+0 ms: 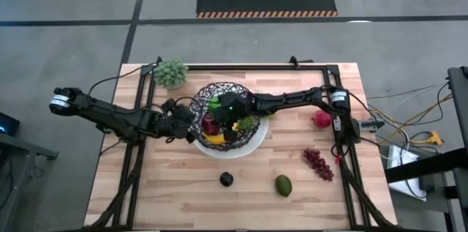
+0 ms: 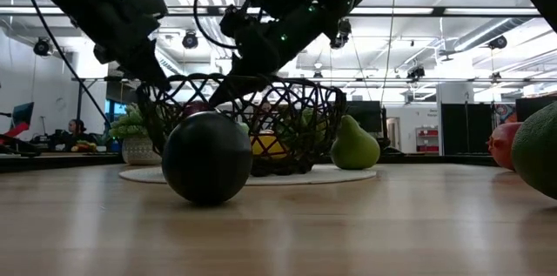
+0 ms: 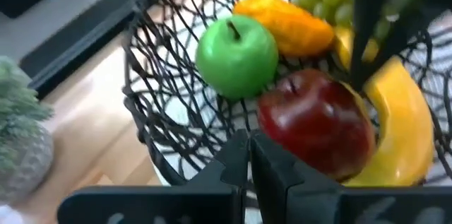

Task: Build produce basket
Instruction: Put the red apple into the wire basket

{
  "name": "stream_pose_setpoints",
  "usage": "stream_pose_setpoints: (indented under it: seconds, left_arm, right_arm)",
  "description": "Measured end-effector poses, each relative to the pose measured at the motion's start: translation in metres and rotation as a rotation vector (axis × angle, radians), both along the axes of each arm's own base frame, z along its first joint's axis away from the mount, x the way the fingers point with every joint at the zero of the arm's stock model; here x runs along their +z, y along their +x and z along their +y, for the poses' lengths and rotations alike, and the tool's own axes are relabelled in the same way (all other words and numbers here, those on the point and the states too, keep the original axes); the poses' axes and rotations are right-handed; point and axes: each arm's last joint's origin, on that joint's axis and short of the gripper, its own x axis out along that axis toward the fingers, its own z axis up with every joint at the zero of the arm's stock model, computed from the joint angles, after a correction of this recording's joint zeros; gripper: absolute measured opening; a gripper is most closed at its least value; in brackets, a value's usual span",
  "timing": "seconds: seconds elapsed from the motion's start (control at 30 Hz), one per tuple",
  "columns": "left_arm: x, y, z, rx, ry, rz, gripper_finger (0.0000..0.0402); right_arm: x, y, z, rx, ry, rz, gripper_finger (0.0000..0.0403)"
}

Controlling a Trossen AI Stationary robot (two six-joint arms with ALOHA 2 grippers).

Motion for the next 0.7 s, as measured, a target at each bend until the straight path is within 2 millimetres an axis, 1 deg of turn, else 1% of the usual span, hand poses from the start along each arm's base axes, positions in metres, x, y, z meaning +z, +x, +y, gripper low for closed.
stream_pose_setpoints:
  seconds: [0.2,0.5,0.6,0.7]
  left_arm:
    - [0.004,0.003,0.001,0.049,0.048,-0.066,0.0002]
    - [0.007,0.005,-0.001,0.049,0.056,-0.096,0.0002]
    - [0.009,0.006,-0.007,0.017,0.036,-0.117,0.0002]
    - [0.018,0.011,-0.018,-0.055,-0.021,-0.197,0.0002]
  right_arm:
    - [0.000,0.001,0.015,0.062,-0.032,-0.006,0.0009]
    - [0.000,0.002,0.016,0.058,-0.039,-0.009,0.0009]
    - [0.009,-0.001,0.015,0.033,-0.062,-0.022,0.0009]
    - [0.026,-0.006,0.013,0.019,-0.098,-0.061,0.0009]
